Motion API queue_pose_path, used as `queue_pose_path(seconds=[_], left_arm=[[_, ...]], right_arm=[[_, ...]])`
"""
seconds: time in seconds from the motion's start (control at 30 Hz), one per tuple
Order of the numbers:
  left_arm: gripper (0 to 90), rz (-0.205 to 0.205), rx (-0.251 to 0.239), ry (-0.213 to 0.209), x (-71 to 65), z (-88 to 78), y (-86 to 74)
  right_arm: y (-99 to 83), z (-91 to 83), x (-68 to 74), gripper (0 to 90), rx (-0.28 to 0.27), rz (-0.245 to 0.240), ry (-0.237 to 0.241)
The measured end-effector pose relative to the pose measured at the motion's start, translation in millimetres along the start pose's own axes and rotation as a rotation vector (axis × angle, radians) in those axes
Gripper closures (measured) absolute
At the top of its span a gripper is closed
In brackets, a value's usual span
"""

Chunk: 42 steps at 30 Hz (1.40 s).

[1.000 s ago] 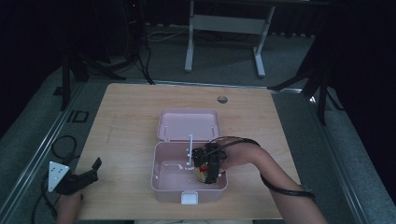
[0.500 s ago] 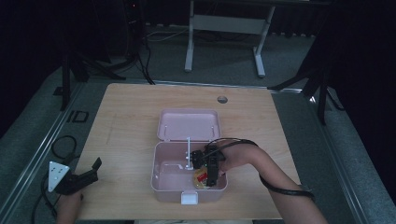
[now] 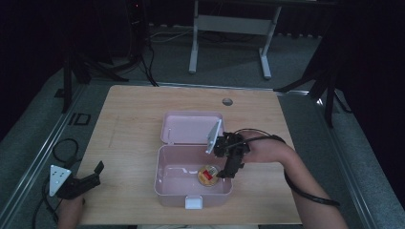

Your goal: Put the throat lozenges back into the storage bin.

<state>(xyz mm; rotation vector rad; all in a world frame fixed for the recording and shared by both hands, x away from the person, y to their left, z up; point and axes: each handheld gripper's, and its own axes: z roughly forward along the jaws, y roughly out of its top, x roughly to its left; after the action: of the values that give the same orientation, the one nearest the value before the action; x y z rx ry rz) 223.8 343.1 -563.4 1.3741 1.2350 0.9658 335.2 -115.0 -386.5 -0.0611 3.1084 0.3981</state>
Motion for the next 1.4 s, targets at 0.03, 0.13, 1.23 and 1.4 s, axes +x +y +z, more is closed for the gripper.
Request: queue_pose_path(seconds=[0.03,0.13,1.23,1.4], left_arm=[[0.4,0.0,0.0,0.0,0.0,0.0,0.0],[0.4,0.0,0.0,0.0,0.0,0.0,0.0],[0.4,0.0,0.0,-0.001,0.0,-0.1,-0.1],[0.4,-0.001,-0.001,-0.002,0.1,-0.2,-0.1]], right_arm=[[-5.3,-5.8,-0.4,13.2,-0.015,0.012,-0.011],[-23.3,-17.0,-3.5,13.3,-0.051,0.061,-0.025],[-215.3,96.8,-20.0,10.9,-0.482,0.7,-0.59],[-238.4,99.5,-15.1,11.0,-0.492,0.817,-0.703]])
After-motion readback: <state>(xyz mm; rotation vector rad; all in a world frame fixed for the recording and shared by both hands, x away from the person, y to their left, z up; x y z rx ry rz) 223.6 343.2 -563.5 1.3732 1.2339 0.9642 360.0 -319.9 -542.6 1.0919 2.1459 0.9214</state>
